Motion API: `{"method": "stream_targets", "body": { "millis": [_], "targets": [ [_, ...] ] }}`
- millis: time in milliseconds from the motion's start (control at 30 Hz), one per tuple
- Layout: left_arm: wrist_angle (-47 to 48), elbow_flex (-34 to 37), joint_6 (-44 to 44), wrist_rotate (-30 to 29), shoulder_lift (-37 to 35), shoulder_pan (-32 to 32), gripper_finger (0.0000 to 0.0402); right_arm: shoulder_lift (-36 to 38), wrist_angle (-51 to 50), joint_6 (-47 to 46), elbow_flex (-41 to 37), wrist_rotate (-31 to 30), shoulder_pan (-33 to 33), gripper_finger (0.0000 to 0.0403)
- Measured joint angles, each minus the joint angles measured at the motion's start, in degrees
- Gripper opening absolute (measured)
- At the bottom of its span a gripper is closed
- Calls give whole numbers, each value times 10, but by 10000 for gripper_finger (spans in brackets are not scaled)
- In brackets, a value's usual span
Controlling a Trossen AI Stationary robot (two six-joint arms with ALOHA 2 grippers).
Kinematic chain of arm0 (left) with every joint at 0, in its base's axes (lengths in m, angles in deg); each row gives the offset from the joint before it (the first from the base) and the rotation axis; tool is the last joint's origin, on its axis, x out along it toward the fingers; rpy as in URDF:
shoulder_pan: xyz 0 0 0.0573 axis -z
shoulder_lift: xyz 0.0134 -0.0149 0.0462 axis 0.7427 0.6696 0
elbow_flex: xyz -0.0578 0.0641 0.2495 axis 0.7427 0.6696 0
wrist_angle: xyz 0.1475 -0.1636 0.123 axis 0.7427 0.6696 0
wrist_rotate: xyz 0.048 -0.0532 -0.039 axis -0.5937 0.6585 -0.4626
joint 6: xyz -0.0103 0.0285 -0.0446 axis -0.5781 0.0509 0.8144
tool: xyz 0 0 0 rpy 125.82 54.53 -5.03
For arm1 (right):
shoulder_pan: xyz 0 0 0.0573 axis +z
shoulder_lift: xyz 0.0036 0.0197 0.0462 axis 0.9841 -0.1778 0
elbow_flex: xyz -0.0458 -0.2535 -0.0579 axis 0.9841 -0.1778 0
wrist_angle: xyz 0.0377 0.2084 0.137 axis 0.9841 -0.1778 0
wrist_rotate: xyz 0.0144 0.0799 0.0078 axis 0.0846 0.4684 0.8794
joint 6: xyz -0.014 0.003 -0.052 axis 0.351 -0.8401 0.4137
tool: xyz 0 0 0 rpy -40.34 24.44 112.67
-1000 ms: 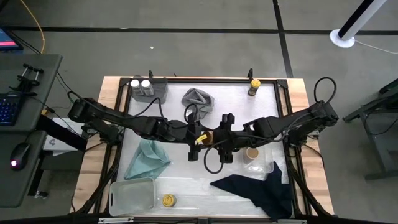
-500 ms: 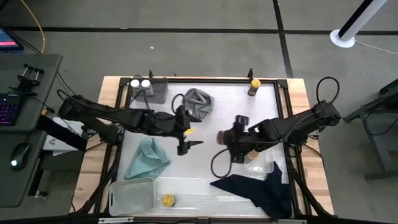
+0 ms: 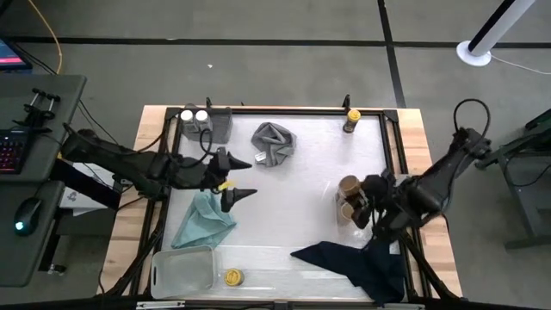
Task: Sort spices by type
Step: Put the brown seasoning bottle into the transparent bin
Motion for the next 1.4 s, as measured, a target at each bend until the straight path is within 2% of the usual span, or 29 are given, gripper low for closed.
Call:
{"method": "stream_targets", "body": {
  "millis": [167, 333, 467, 633, 700, 867, 1000, 1067, 1267, 1400],
  "targets": [
    [-35, 46, 62, -16, -10, 29, 383, -19, 22, -165, -98, -61, 30, 274],
    [-37, 50, 83, -39, -11, 56, 383, -47, -49, -347, -146, -152, 24, 274],
    [-42, 49, 91, -57, -13, 70, 383, -59, -65, -351, -157, -140, -1, 274],
    [-42, 49, 102, -66, -13, 83, 383, -56, -141, -338, -138, -104, 3, 274],
    [-42, 49, 105, -67, -13, 86, 383, -41, -133, -295, -127, -117, 7, 274],
    [-43, 49, 117, -76, -13, 86, 383, -22, -136, -228, -109, -103, 21, 274],
    [-51, 49, 117, -82, -13, 86, 383, -18, -137, -189, -122, -46, 33, 274],
    [-51, 49, 123, -82, -13, 85, 383, -19, -139, -214, -141, -33, 49, 274],
    [-51, 49, 161, -82, -13, 85, 383, -19, -138, -341, -212, -63, 92, 274],
    [-56, 49, 189, -82, -13, 85, 383, -19, -88, -351, -257, -81, 95, 274]
  ]
}}
